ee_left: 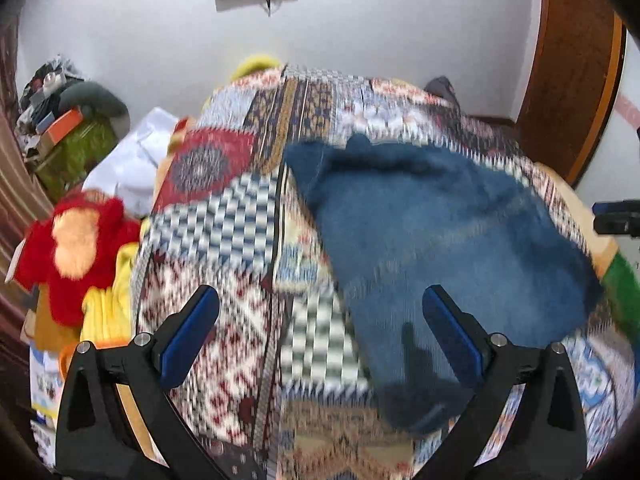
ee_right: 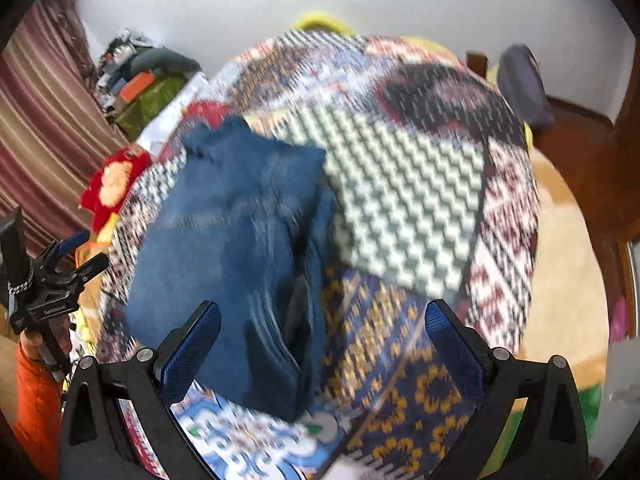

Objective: Fold large clothes

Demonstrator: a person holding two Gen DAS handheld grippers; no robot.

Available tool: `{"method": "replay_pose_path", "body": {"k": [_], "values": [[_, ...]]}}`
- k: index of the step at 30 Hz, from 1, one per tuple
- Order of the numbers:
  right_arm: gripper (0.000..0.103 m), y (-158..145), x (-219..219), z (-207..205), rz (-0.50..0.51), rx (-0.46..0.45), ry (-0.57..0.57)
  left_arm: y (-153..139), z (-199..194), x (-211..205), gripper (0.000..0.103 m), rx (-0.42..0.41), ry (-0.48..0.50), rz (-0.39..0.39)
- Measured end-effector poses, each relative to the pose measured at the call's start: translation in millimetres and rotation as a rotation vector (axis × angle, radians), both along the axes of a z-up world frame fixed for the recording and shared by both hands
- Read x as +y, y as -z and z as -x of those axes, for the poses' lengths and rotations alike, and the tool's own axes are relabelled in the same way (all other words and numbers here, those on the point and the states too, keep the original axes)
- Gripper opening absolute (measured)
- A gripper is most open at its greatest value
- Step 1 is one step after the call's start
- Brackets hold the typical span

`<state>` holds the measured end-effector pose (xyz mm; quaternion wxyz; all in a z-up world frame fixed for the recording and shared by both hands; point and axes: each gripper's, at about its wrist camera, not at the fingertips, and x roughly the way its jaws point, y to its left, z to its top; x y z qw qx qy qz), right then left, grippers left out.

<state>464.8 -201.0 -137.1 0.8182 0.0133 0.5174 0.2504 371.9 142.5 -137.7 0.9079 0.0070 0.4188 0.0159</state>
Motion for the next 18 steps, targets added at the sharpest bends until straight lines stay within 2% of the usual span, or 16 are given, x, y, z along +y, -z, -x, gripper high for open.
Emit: {"method": "replay_pose_path", "body": {"k": [4,8,11,15,18], "values": [[0.102,-5,30,-24,-0.018,-0.024,-0.033,-5,-43,3,0.102,-0.016,0.015,0.009],[0.102,7,66,-49,0.004,-0.023,-0.088,19,-97,4,0.102,0.047,0.015,0.004],[0.102,27,90,-69,0.033,-0.006,-0.13,41,-132,8,0.102,0.101,-0.004,0.039],[0.102,56,104,-95,0.083,0.018,-0.149,62,-170,21,0.103,0.128,-0.051,0.102],[0.102,75,92,-118,0.029,0.065,-0.089,69,-185,30,0.103,0.151,-0.05,0.188]]}}
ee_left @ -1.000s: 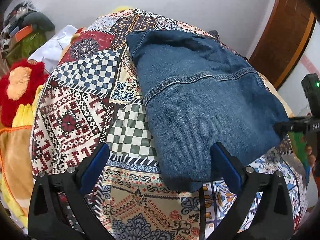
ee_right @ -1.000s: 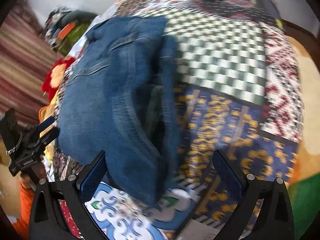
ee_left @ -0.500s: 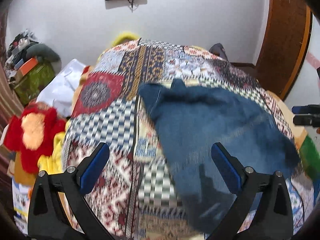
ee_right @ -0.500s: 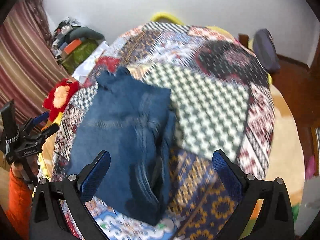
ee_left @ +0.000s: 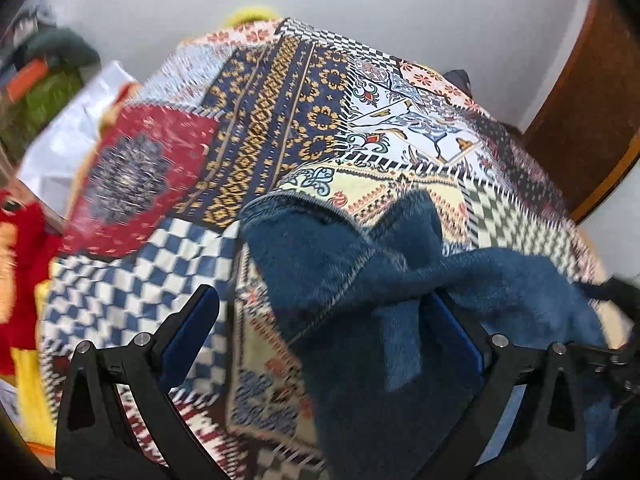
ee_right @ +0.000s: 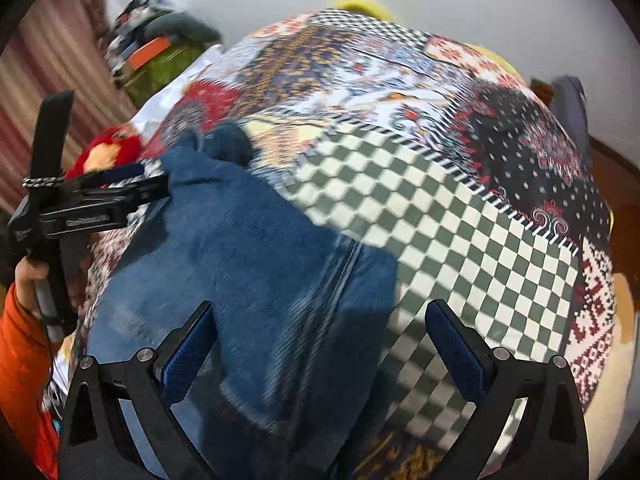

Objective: Fold large clothes

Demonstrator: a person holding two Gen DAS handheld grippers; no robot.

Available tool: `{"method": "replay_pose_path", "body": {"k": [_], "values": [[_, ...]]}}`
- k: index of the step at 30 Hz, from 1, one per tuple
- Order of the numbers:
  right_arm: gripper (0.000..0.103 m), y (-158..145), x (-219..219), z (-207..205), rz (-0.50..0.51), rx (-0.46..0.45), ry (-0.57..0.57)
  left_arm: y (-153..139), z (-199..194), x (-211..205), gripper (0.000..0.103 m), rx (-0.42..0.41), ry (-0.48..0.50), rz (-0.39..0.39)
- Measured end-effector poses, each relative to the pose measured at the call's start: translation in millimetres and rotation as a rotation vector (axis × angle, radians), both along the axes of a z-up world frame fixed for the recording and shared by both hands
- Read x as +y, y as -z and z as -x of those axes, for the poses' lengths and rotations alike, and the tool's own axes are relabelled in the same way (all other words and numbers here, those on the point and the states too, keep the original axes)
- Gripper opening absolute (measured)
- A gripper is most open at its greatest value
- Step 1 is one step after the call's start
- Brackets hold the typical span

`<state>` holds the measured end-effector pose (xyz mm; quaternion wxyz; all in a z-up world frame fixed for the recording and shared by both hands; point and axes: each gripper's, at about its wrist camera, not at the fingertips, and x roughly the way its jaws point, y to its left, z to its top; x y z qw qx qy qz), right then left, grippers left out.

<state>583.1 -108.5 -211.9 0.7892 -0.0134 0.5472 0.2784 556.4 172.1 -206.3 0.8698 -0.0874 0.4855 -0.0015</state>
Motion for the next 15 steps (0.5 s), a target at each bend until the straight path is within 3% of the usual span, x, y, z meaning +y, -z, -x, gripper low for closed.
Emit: {"method": "replay_pose_path", "body": {"k": [3,6,12,15], "values": [[0.102,10,-11,-12,-0.051,0.048,0.035,-4,-3,0,0.103,-0.014,-0.003,0.011],[0.102,4,-16,-10,-0.032,0.039,0.061,-19,2,1,0.103,-0.042,-0.03,0.0],[0.102,-44,-27,15,0.009,-0.089,0.076,-68,34,13,0.103,-0.126,-0.053,0.0],[0.102,-64,-32,31,-0.004,-0.103,0.059,-84,58,15,0.103,-0.139,-0.028,-0.001]]}}
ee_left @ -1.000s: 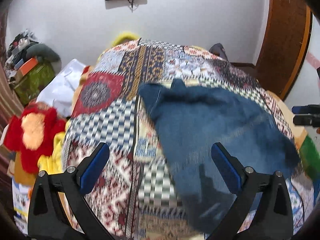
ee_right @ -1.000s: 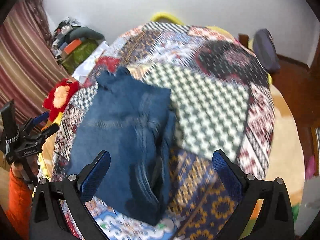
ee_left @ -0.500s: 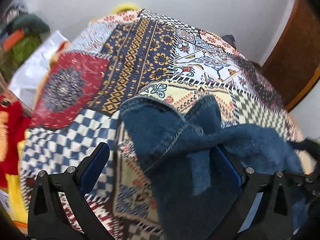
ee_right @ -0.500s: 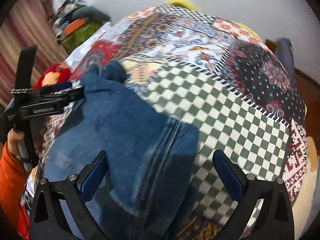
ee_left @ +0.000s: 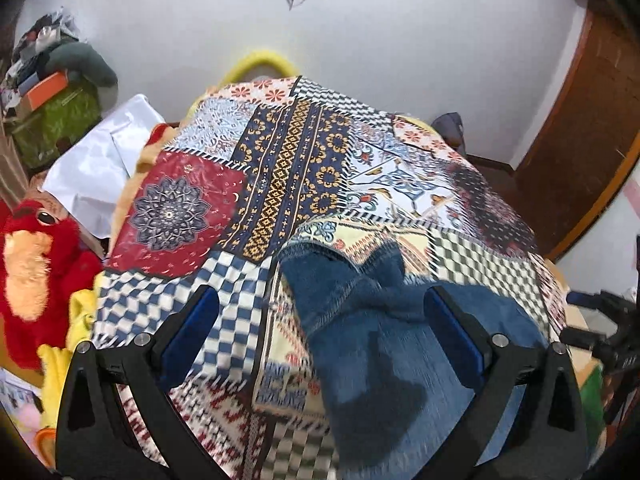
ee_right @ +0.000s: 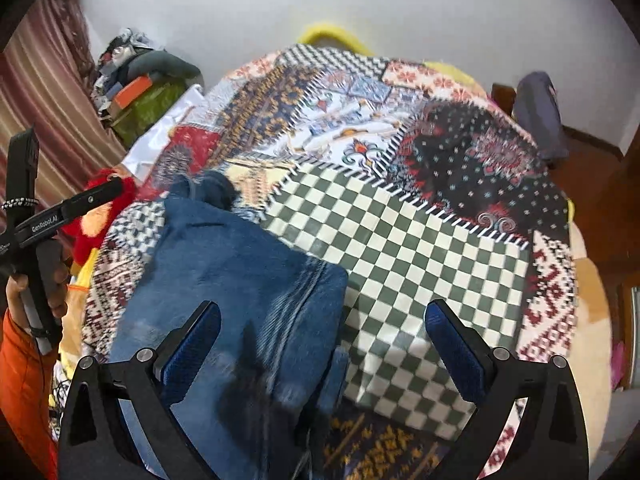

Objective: Fold large clothes

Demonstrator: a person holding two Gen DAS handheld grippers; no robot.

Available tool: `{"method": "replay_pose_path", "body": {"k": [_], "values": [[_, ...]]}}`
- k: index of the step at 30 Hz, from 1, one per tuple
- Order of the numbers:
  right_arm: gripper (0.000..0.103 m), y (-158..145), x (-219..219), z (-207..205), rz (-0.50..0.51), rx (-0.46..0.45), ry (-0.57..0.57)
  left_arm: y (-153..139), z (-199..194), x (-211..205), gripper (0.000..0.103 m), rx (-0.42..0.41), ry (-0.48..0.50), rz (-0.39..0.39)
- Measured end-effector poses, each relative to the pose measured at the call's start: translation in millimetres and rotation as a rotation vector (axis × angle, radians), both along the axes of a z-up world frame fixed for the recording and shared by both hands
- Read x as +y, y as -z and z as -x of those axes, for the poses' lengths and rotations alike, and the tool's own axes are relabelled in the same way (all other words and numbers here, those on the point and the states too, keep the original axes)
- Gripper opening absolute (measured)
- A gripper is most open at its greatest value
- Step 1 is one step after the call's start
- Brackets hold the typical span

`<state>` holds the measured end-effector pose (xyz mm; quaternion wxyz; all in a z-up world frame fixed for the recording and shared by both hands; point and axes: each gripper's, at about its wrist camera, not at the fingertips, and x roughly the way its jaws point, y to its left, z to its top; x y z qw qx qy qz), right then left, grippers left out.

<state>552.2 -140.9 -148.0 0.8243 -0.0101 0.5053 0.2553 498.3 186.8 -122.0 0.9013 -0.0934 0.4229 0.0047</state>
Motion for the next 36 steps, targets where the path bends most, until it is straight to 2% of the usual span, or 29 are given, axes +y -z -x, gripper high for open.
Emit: {"method": "replay_pose_path", "body": {"k": [4,7,11,13,15,20,23,27,31,32,33,36], "values": [[0.102,-14,-2,28,-0.01,-0.003,-0.046,-4,34,-1,0.103,0.013,0.044,0.047],[0.102,-6,-1,45,-0.019,0.017,-0.073,10,58,-2,0.103,0.04,0.073,0.133],[0.102,28,0,56,-0.017,0.131,-0.094,52,79,-4,0.103,0.134,0.084,0.305],[0.102,48,-3,57,-0.013,0.185,-0.085,75,85,-7,0.103,0.188,0.077,0.344],[0.102,64,-8,54,-0.028,0.232,-0.065,98,85,-13,0.103,0.236,0.071,0.349],[0.102,97,-1,39,-0.083,0.335,-0.087,125,66,-8,0.103,0.289,0.044,0.529],[0.102,106,6,29,-0.131,0.376,-0.102,135,50,-18,0.103,0.312,0.058,0.551],[0.103,112,14,19,-0.203,0.405,-0.114,150,35,-26,0.103,0.347,0.076,0.634],[0.103,117,23,12,-0.23,0.418,-0.12,151,29,-31,0.103,0.342,0.095,0.641],[0.103,117,25,12,-0.236,0.415,-0.123,150,28,-33,0.1,0.339,0.109,0.649],[0.101,116,26,11,-0.244,0.41,-0.125,148,23,-35,0.098,0.335,0.116,0.646],[0.085,113,25,11,-0.264,0.407,-0.103,142,21,-40,0.088,0.322,0.122,0.611]]}}
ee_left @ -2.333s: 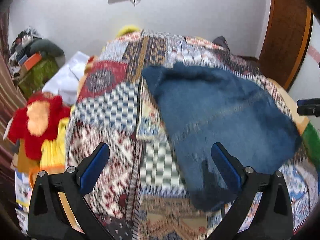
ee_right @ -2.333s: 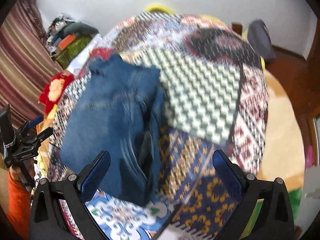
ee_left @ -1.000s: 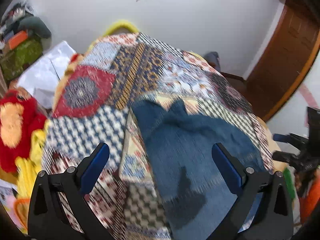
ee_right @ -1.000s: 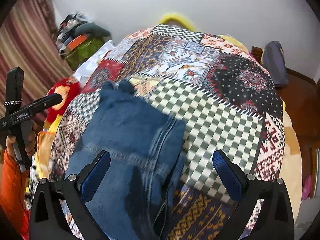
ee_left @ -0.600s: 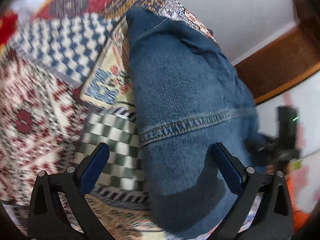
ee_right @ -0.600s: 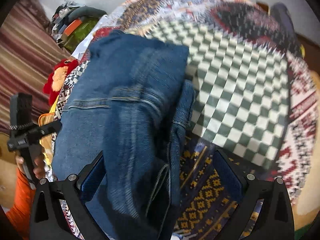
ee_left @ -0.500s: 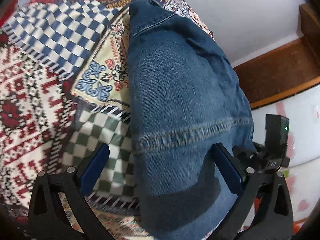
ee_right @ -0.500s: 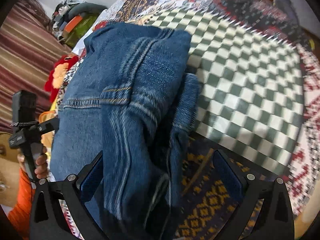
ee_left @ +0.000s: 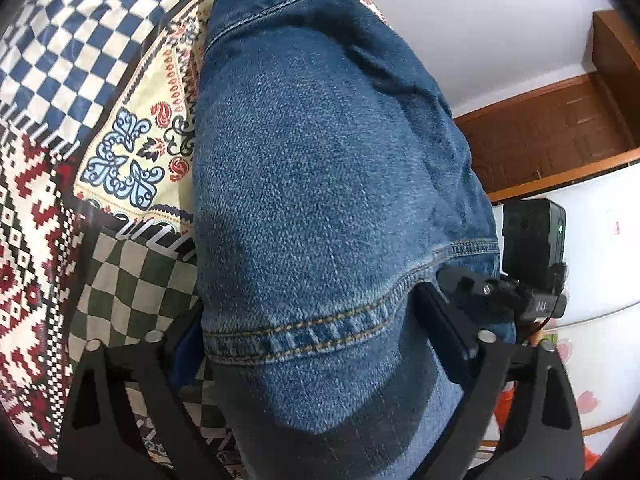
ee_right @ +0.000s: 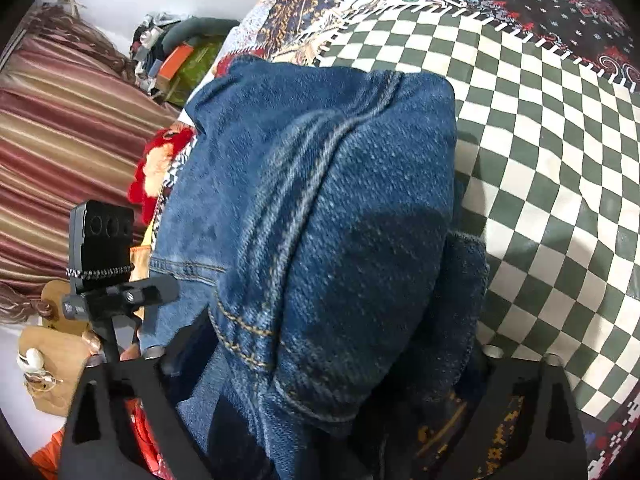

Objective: Fold large clothes

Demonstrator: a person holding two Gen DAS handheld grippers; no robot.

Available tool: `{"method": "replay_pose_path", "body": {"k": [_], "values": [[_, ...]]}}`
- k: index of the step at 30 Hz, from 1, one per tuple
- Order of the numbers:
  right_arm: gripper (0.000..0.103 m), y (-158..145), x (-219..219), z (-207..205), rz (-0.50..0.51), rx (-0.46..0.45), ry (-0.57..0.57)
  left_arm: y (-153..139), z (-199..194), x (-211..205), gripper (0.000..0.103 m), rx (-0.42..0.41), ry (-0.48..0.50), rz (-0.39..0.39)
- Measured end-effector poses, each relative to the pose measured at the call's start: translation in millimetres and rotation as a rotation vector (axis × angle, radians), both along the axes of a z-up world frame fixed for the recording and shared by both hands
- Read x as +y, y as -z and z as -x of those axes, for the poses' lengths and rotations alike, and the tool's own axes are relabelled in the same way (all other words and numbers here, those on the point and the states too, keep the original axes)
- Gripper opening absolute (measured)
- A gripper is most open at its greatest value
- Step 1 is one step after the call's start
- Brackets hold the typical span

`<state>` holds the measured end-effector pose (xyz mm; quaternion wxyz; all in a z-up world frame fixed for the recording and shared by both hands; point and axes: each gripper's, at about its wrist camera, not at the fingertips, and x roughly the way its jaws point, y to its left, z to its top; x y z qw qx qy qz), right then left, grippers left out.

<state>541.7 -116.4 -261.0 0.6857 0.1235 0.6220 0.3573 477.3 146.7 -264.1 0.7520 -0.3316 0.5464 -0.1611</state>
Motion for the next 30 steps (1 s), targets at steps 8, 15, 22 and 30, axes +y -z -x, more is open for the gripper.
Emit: {"method": "replay_pose_path", "body": {"k": [8,15,22,30], "values": [[0.04,-26,-3,11,-0.034,0.012,0.026,-32,22,-9,0.067,-0.074,0.021,-0.052],[0.038,-77,5,28,-0.049,-0.056,0.03,-95,40,-15,0.061,-0.191,0.027,-0.117],[0.038,-153,30,49,-0.081,-0.185,0.014,-158,71,10,0.061,-0.314,-0.016,-0.133],[0.038,-186,87,80,-0.09,-0.227,-0.027,-183,110,68,0.061,-0.349,-0.063,-0.156]]}}
